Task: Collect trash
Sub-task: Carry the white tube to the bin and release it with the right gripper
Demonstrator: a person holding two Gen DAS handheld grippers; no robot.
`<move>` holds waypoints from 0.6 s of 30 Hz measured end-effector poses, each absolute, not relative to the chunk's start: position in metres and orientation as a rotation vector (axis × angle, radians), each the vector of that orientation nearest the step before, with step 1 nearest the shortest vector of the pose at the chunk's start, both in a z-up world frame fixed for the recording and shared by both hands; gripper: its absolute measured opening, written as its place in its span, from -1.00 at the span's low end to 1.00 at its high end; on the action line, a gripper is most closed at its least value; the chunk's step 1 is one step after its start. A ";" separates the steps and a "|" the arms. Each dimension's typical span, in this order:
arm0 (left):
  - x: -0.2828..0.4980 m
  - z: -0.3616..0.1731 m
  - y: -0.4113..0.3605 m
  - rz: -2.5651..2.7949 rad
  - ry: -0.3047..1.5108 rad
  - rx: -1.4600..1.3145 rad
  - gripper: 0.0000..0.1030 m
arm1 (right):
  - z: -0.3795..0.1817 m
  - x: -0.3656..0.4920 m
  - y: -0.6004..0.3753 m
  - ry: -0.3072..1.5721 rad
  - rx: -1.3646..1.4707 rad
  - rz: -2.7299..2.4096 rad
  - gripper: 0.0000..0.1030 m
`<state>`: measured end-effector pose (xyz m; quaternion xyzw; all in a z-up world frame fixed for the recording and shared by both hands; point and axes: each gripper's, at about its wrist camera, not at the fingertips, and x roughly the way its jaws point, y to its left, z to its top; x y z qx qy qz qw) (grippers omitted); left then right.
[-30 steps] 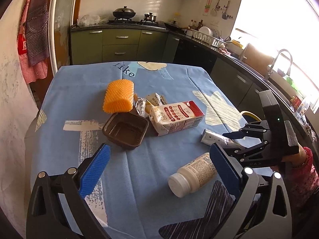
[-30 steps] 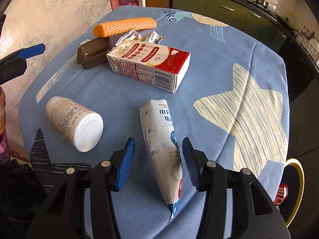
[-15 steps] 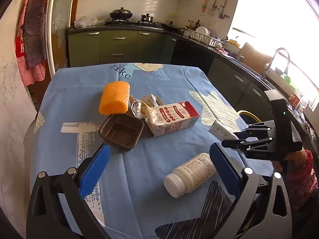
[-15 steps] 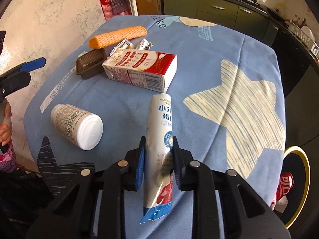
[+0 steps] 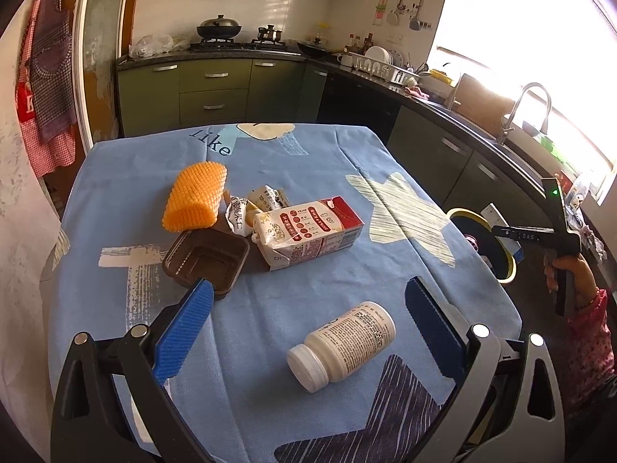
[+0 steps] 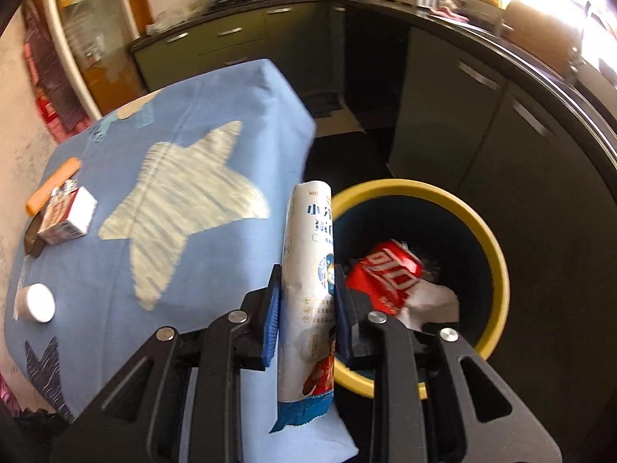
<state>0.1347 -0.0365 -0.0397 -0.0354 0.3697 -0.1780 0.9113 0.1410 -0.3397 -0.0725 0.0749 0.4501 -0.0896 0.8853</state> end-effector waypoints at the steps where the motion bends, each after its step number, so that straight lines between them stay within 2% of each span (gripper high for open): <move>1: 0.135 -0.039 -0.039 -0.369 0.763 -0.067 0.91 | -0.077 0.141 -0.350 0.939 0.168 -0.217 -0.49; 3: 0.135 -0.038 -0.044 -0.375 0.763 -0.054 0.91 | -0.087 0.141 -0.368 0.943 0.168 -0.283 -0.41; 4: 0.136 -0.038 -0.047 -0.378 0.763 -0.048 0.91 | -0.090 0.141 -0.373 0.942 0.175 -0.303 -0.17; 5: 0.136 -0.037 -0.048 -0.380 0.763 -0.043 0.91 | -0.093 0.140 -0.379 0.935 0.184 -0.333 -0.09; 18: 0.138 -0.040 -0.059 -0.432 0.771 -0.001 0.91 | -0.086 0.112 -0.353 0.854 0.223 -0.284 -0.01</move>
